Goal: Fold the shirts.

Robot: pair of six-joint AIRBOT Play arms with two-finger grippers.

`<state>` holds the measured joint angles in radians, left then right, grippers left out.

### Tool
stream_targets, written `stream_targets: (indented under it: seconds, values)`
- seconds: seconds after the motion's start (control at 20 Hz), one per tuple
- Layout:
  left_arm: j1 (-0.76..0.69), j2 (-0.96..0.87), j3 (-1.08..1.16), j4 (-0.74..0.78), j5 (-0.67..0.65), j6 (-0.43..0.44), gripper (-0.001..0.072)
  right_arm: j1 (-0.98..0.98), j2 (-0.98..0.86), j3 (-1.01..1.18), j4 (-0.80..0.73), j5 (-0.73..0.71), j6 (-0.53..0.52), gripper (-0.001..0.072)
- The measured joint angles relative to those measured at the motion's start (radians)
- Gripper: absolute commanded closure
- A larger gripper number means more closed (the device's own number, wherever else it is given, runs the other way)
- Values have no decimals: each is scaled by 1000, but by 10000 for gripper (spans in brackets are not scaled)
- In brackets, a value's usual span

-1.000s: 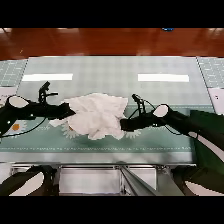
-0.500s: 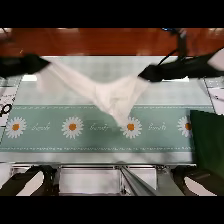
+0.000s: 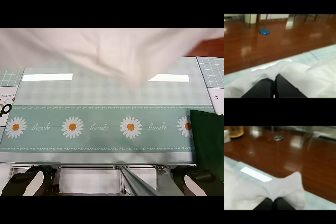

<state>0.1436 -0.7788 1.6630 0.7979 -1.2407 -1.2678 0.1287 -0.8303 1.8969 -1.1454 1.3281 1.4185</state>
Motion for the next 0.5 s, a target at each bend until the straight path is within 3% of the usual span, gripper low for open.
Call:
stream_targets:
  seconds: [0.25,0.5]
  values:
    - [0,77,-114,18,-179,-12,690,-3,100,-3,-219,153,84,692]
    - [0,152,-457,25,-209,-23,690,-3,135,-171,-309,243,119,693]
